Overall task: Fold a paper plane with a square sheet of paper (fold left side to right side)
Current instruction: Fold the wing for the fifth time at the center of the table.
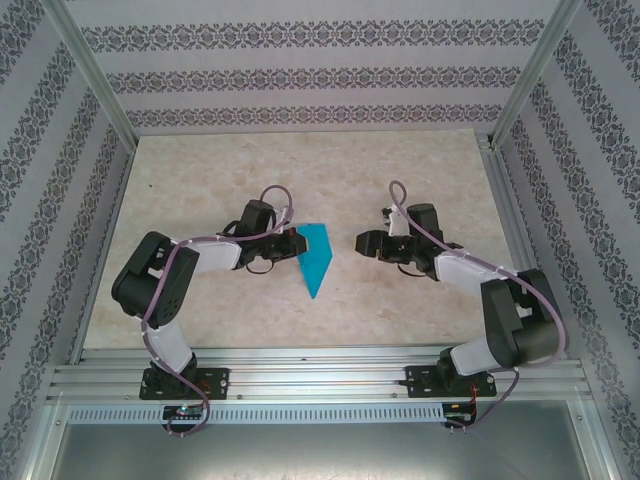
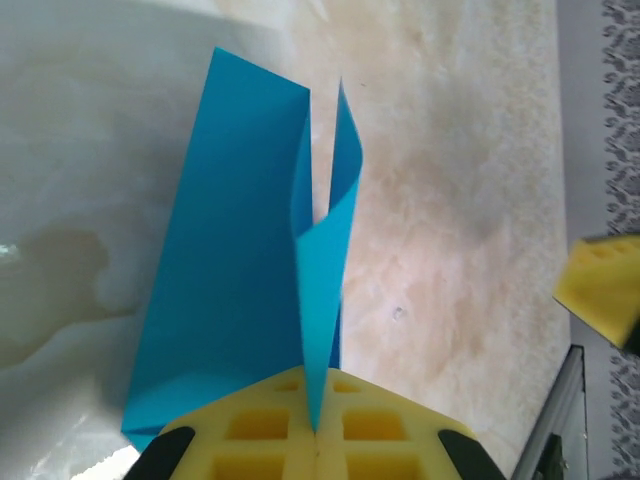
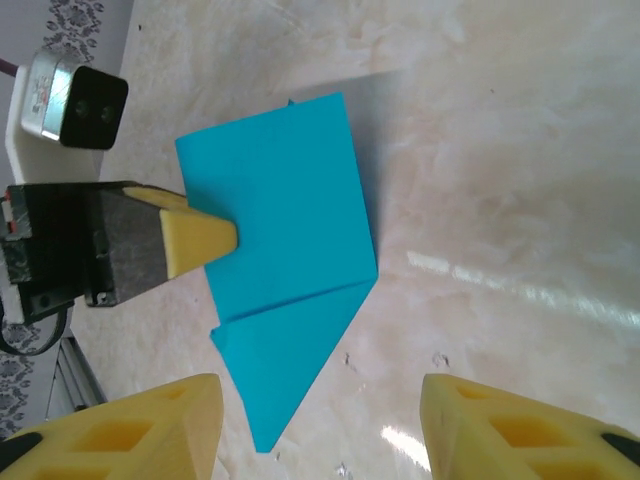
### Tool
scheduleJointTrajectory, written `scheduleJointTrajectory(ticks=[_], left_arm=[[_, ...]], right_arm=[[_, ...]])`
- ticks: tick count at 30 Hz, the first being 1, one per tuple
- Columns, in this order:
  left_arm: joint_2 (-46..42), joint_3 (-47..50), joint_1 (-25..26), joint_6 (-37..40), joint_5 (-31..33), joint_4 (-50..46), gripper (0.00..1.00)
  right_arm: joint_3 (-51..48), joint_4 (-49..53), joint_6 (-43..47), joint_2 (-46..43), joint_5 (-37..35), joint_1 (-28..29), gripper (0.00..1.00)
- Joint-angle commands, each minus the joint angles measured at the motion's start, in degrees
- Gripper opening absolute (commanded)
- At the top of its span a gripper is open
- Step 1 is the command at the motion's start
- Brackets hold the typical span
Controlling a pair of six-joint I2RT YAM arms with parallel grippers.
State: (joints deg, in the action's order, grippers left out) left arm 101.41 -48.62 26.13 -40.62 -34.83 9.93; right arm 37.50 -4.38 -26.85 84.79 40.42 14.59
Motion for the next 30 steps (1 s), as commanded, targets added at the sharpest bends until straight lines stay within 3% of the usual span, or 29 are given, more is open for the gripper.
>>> scheduleJointTrajectory(ticks=[1, 11, 22, 30], left_arm=[[-3.24, 1.36, -0.77, 4.81, -6.85, 2.99, 0.00], [-4.31, 2.02, -1.13, 6.72, -11.45, 2.72, 0.00], [-3.63, 1.55, -1.12, 6.27, -11.86, 2.46, 0.00], [-2.97, 1.07, -1.12, 6.69, -9.98, 0.80, 0.00]], right_arm=[[4.42, -6.29, 1.98, 5.21, 6.57, 0.48, 0.54], [12.16, -12.12, 0.07, 19.00, 12.91, 3.07, 0.51], [10.08, -19.23, -3.84, 22.17, 13.99, 4.44, 0.43], [10.14, -15.65, -2.51, 21.30, 12.01, 4.22, 0.25]])
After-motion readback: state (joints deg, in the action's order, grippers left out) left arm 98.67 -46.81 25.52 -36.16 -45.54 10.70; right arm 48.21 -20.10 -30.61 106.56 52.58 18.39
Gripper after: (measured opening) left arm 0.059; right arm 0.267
